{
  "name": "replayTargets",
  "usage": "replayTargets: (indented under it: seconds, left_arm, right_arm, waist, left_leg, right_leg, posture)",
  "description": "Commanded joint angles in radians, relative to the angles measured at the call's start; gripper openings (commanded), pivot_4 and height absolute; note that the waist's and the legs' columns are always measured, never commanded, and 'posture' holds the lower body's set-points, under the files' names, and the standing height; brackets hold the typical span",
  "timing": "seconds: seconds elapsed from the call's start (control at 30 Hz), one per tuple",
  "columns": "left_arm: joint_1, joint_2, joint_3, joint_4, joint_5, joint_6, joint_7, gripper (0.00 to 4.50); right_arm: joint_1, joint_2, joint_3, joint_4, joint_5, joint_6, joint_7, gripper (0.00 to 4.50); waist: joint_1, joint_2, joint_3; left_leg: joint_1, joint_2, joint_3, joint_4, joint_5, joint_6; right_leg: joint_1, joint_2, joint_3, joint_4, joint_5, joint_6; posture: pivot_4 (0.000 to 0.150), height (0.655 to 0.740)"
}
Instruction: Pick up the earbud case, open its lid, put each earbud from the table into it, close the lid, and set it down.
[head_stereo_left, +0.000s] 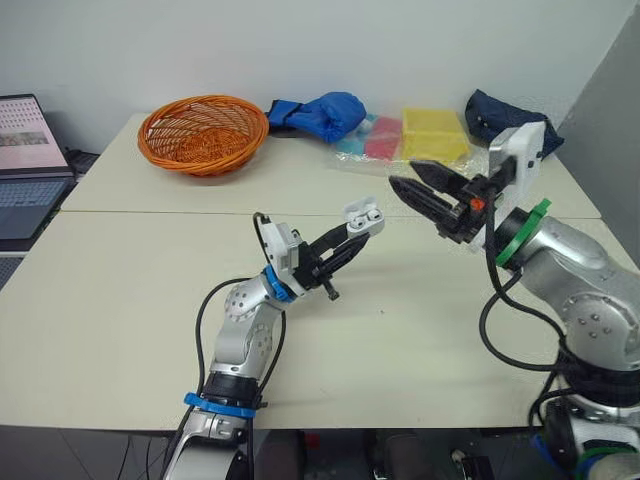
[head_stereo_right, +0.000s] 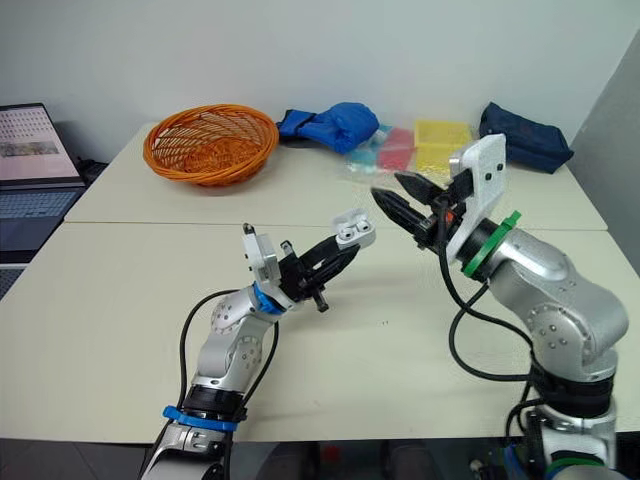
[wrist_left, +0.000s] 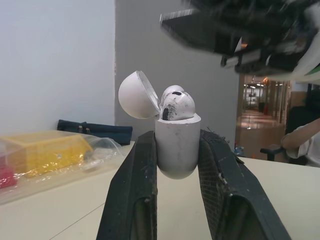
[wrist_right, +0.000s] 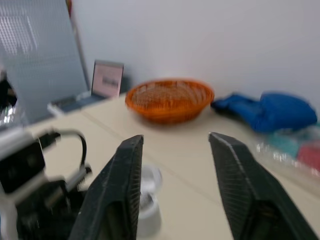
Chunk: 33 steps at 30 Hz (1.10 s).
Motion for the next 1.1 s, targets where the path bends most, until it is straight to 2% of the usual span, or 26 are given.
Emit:
replayTargets:
  seconds: [0.03,0.1,0.13,0.23,0.33,0.4,0.57,0.83,1.1]
  left_arm:
    - [-0.019,0.009,-0.008,-0.011,-0.009,-0.011,-0.034,0.76]
    - [-0.018,0.014,-0.012,-0.012,-0.012,-0.008,-0.050,0.76]
    - [-0.018,0.014,-0.012,-0.009,-0.013,-0.007,-0.055,0.76]
    - [-0.009,0.031,-0.019,-0.029,-0.019,0.014,-0.074,0.76]
    - [-0.006,0.044,-0.019,-0.037,-0.022,0.026,-0.085,0.76]
    - [-0.007,0.050,-0.019,-0.034,-0.021,0.028,-0.091,0.76]
    - [-0.007,0.051,-0.020,-0.034,-0.016,0.028,-0.091,0.76]
    - [-0.008,0.054,-0.020,-0.026,-0.016,0.024,-0.092,0.76]
    - [-0.027,0.044,-0.018,0.000,-0.021,0.019,-0.100,0.76]
  right_arm:
    - [-0.071,-0.049,0.001,0.117,-0.002,0.008,0.099,0.94]
    - [-0.124,-0.041,0.031,0.214,-0.024,0.012,0.118,0.23]
    - [-0.138,-0.038,0.040,0.242,-0.032,0.010,0.128,0.02]
    - [-0.222,-0.042,0.121,0.402,-0.096,0.018,0.199,0.02]
    - [-0.284,-0.033,0.175,0.481,-0.119,0.031,0.273,0.02]
    - [-0.323,-0.023,0.192,0.494,-0.063,0.106,0.346,0.02]
    - [-0.378,-0.034,0.224,0.449,-0.044,0.147,0.463,0.02]
    - [-0.335,-0.063,0.191,0.338,-0.029,0.200,0.469,0.02]
    - [-0.214,-0.090,0.250,0.201,-0.175,0.024,0.438,0.02]
  waist:
    - [0.000,0.000,0.000]
    - [-0.005,0.000,0.000]
    - [-0.006,0.000,0.000]
    - [-0.005,0.000,0.000]
    - [-0.004,0.000,0.000]
    - [-0.002,0.000,0.000]
    - [-0.001,0.001,0.000]
    - [0.002,0.000,0.000]
    - [0.001,0.000,0.000]
  left_leg:
    - [-0.001,0.000,0.000,0.000,0.000,0.000]
    - [-0.001,0.001,0.000,0.000,0.000,0.000]
    - [-0.001,0.001,0.000,0.000,0.000,0.000]
    - [-0.001,0.001,-0.001,-0.002,0.000,0.000]
    - [-0.001,0.001,0.000,-0.001,0.000,0.000]
    - [-0.003,0.001,-0.001,-0.001,0.000,0.000]
    - [-0.005,0.001,-0.002,-0.001,0.000,0.000]
    - [-0.006,0.001,-0.002,0.001,0.000,0.000]
    - [-0.006,0.001,-0.002,0.000,0.000,0.000]
  right_leg:
    - [-0.001,0.000,0.000,0.000,0.000,0.000]
    - [-0.002,0.001,0.000,0.000,0.000,0.000]
    - [-0.002,0.001,0.001,0.001,0.000,0.000]
    - [-0.002,0.002,0.000,0.001,0.000,-0.001]
    - [-0.003,0.002,0.000,0.001,0.000,-0.001]
    - [-0.004,0.002,0.000,0.000,0.000,-0.001]
    - [-0.005,0.002,-0.001,0.000,0.000,-0.001]
    - [-0.005,0.001,-0.002,0.000,0.000,0.000]
    - [-0.005,0.001,-0.002,0.000,0.000,0.000]
  posture:
    - [0.150,0.7400]
    - [0.150,0.7400]
    - [0.150,0.7400]
    - [0.150,0.7400]
    - [0.150,0.7400]
    - [0.150,0.7400]
    - [0.150,0.7400]
    - [0.150,0.7400]
    - [0.150,0.7400]
